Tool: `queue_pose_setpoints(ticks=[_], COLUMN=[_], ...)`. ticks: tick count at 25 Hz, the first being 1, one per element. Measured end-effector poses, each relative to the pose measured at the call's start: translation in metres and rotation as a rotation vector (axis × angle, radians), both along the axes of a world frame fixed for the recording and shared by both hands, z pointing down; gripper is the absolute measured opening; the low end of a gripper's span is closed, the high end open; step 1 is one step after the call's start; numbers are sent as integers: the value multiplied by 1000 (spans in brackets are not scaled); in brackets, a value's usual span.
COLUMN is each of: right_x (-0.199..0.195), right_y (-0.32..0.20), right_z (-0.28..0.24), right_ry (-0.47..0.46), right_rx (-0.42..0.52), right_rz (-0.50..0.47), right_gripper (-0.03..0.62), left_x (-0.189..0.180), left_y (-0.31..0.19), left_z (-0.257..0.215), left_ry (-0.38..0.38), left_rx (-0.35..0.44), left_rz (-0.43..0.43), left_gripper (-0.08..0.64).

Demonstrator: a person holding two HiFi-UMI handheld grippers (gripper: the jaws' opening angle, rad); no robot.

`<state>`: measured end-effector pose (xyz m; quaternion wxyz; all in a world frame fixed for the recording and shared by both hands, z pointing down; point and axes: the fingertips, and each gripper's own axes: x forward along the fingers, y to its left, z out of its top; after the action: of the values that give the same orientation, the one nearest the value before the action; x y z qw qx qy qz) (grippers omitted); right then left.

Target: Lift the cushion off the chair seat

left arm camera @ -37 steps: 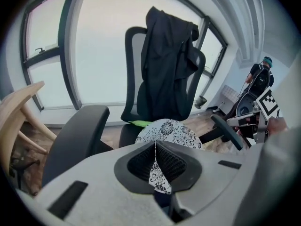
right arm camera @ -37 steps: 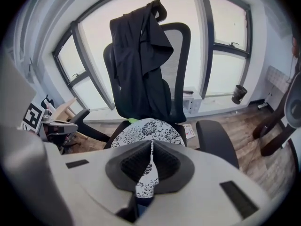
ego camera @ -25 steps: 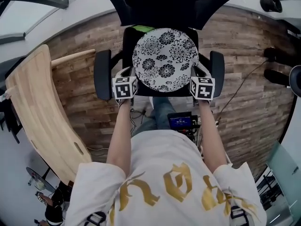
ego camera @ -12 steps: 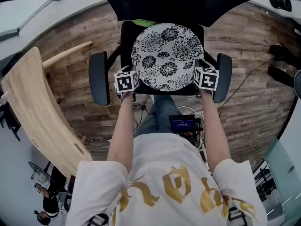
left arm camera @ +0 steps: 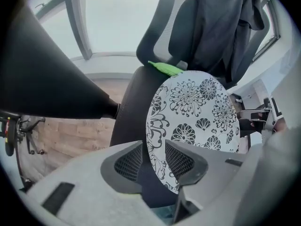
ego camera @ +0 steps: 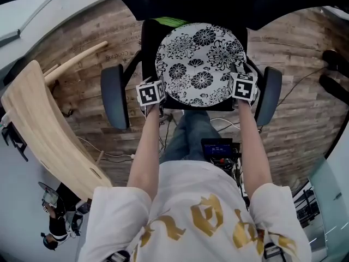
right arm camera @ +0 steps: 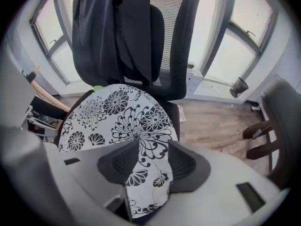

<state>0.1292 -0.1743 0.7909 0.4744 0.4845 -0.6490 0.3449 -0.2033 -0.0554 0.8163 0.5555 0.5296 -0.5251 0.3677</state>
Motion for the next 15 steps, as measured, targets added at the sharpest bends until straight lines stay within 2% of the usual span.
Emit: queue_pose_setpoints(ticks=[4,9,12,15], right_x=[9,19,21,23], right_y=[-13,-21,-26,-22], right_z=[17,39,48,57], right_ry=[51,90,95,93], right_rx=[29,42,49,36], right_rz=[-8,-19,-34,-12], right_gripper=[190,213,216,219], left_x=[2,10,12,11], left_y=[0,-5,-5,-2], left_z=[13,28,34,39], left_ry=[-7,-12,-19,-8], left_rx=[-9,-13,-23,-27], left_rz=[3,58,87,73], left_gripper=[133,146,146,147])
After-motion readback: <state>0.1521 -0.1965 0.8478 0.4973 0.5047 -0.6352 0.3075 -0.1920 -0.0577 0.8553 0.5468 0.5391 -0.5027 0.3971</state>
